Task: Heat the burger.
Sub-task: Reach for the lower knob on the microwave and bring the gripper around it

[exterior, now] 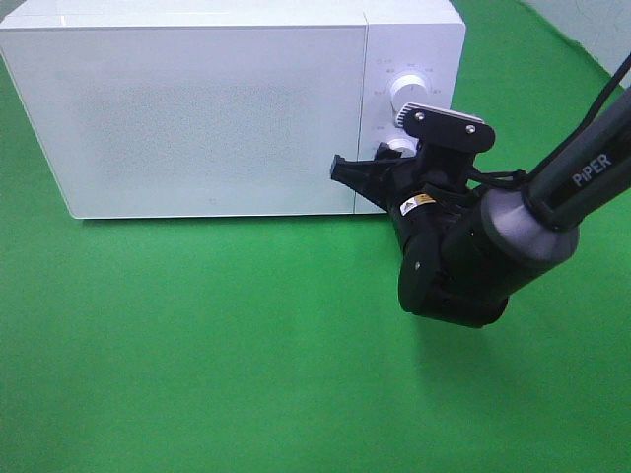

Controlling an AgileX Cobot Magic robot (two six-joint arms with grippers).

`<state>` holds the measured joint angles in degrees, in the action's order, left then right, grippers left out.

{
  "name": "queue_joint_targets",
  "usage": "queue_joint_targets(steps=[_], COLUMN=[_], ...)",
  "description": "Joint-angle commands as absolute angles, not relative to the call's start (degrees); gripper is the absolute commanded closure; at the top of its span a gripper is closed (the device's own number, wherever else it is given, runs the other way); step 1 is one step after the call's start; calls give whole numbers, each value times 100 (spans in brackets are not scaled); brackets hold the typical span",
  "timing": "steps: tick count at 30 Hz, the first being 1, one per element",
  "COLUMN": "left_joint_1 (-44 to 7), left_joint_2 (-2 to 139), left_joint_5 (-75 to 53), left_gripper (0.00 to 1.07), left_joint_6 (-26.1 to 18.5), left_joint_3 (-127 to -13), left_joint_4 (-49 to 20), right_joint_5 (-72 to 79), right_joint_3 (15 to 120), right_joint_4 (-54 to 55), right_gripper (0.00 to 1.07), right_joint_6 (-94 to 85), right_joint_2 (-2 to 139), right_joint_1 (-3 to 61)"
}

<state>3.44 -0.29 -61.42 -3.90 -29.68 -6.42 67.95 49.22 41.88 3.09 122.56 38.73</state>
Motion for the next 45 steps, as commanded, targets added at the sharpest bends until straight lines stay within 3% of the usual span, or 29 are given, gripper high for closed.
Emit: queue_joint_targets(steps=[1, 3, 6, 8, 16, 33, 39, 41, 44, 45], left_joint_1=[372, 372, 372, 372, 372, 372, 372, 372, 372, 372], left_joint_2=[-120, -120, -120, -120, -120, -120, -120, -120, -120, -120], left_joint_5=[-6125, -6125, -6125, -6125, -6125, -6125, -6125, -6125, -6125, -6125], left_gripper=[9, 9, 9, 9, 9, 9, 9, 9, 9, 9], left_joint_6=[-378, -378, -378, -378, -378, -378, -378, -378, -378, -378], left_joint_3=[-2951, -2951, -2951, -2951, -2951, -2951, -2951, -2951, -2951, -2951], left_joint_4=[-647, -647, -647, -647, -647, -647, -647, -647, -647, -647], right_joint_5=[7426, 7471, 7477, 7443, 7426, 7426, 7403, 7385, 7374, 7374], right_joint_3=[5076, 5076, 5076, 5076, 5076, 5076, 5076, 5076, 5076, 5076], right_joint_4=[3627, 3146, 3060, 2796, 2951, 3060, 3375, 3753, 3845, 4057], right_gripper=[107, 107, 107, 107, 107, 105, 89, 71, 65, 55], right_joint_6=[1387, 2928, 3277, 5042, 7775, 8170, 8090, 7758, 7672, 7483], right_joint_2=[12170, 12170, 12170, 12170, 12170, 12170, 12170, 12170, 12170, 12170], right_joint_1=[3816, 3816, 3816, 3816, 3816, 3816, 3816, 3816, 3816, 3816])
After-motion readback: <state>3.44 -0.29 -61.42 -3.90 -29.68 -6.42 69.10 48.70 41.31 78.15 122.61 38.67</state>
